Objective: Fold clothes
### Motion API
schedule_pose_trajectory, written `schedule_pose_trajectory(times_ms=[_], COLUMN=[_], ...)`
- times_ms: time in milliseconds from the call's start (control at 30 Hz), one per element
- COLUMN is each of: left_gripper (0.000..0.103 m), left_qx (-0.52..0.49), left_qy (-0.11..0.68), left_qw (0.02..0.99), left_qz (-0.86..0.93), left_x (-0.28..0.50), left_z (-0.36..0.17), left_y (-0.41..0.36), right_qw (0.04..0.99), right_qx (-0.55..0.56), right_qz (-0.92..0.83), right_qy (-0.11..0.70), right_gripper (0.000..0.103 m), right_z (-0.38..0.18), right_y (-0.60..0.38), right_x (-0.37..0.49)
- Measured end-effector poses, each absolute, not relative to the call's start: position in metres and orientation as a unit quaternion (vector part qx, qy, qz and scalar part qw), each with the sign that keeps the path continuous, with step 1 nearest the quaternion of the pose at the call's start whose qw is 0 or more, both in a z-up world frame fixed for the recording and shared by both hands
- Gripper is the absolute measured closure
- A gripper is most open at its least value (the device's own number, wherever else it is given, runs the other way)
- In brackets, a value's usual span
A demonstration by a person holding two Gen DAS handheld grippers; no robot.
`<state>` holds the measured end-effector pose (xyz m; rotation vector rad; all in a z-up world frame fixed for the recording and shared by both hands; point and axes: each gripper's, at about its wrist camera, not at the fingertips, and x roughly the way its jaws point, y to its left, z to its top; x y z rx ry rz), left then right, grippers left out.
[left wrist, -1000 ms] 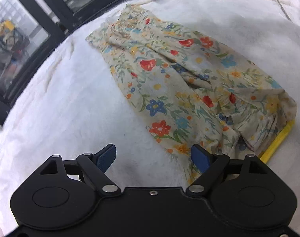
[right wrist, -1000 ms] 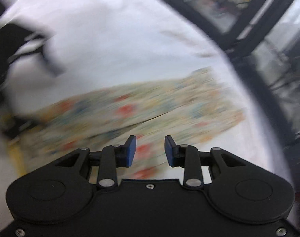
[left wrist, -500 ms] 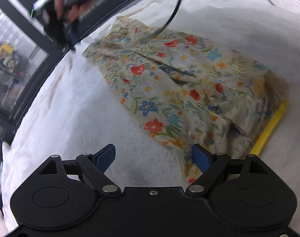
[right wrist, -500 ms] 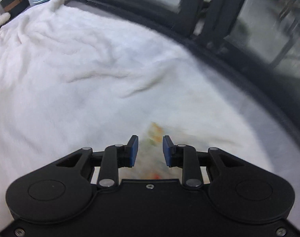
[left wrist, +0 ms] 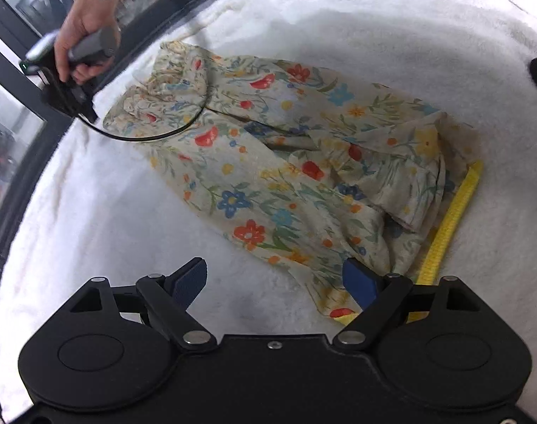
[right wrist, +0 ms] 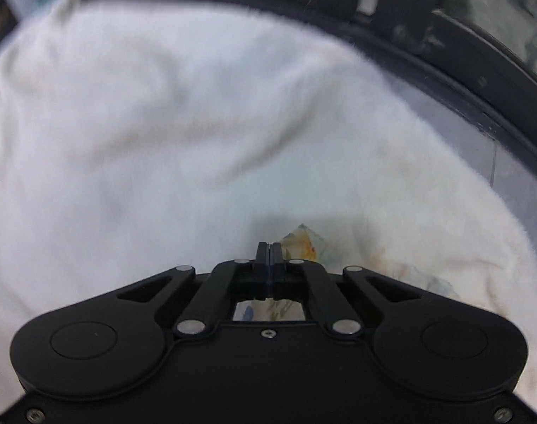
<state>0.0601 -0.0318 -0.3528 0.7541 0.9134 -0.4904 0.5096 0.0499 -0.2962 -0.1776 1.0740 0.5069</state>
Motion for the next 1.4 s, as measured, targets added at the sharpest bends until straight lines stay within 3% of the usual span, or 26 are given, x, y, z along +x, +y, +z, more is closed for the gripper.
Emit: schedule_pose_trajectory(times_ms=[100,200,267,333,400,467,500,533,633,833,1033,1167,1300,1400], left_gripper=[0.020,0.020,0.020,0.020,0.020,0.020,0.020,0.020,0.020,0.020,0.019,0.019,0.016,0.016], left_qx=[0.343,0.328,0.318,0.310,0.312,0.313,0.312,0.309,0.263,0.203,0.207,0.199,0.193,0.200], left_qy=[0.433,0.446,0.454,0.461,0.462,0.462,0.465,0.468,0.502,0.541,0.536,0.541,0.541,0.535], left_qw=[0.801,0.800,0.800,0.800,0.799,0.798,0.798,0.798,0.797,0.793,0.797,0.796,0.799,0.803], left_qz=[-0.230,-0.229,-0.227,-0.226,-0.225,-0.224,-0.223,-0.221,-0.207,-0.191,-0.188,-0.187,-0.177,-0.171], left_x=[0.063,0.067,0.068,0.069,0.069,0.069,0.070,0.071,0.080,0.092,0.090,0.092,0.091,0.085], left_z=[-0.354,-0.352,-0.351,-0.350,-0.350,-0.351,-0.351,-0.350,-0.349,-0.351,-0.352,-0.350,-0.342,-0.339], left_y=[-0.031,-0.028,-0.025,-0.022,-0.022,-0.024,-0.024,-0.024,-0.015,-0.004,-0.007,-0.004,-0.001,-0.003], right_qw=[0.831,0.816,0.791,0.777,0.765,0.761,0.759,0.763,0.777,0.793,0.799,0.792,0.797,0.804], right_qx=[-0.051,-0.091,-0.130,-0.164,-0.191,-0.204,-0.210,-0.205,-0.172,-0.092,-0.019,-0.037,-0.067,-0.074], right_qz=[0.252,0.245,0.257,0.271,0.285,0.278,0.275,0.263,0.240,0.235,0.221,0.233,0.260,0.278], right_qy=[0.493,0.516,0.539,0.544,0.546,0.550,0.553,0.554,0.555,0.554,0.559,0.563,0.541,0.521], right_gripper=[0.103,0.101,0.083,0.056,0.047,0.049,0.075,0.093,0.102,0.102,0.102,0.100,0.072,0.065], right_z=[-0.291,-0.298,-0.298,-0.296,-0.296,-0.306,-0.311,-0.316,-0.319,-0.323,-0.337,-0.333,-0.294,-0.259], right_y=[0.044,0.049,0.051,0.051,0.052,0.059,0.063,0.066,0.067,0.054,0.047,0.049,0.036,0.015], right_x=[0.514,0.510,0.500,0.483,0.468,0.461,0.458,0.460,0.471,0.487,0.497,0.495,0.485,0.472])
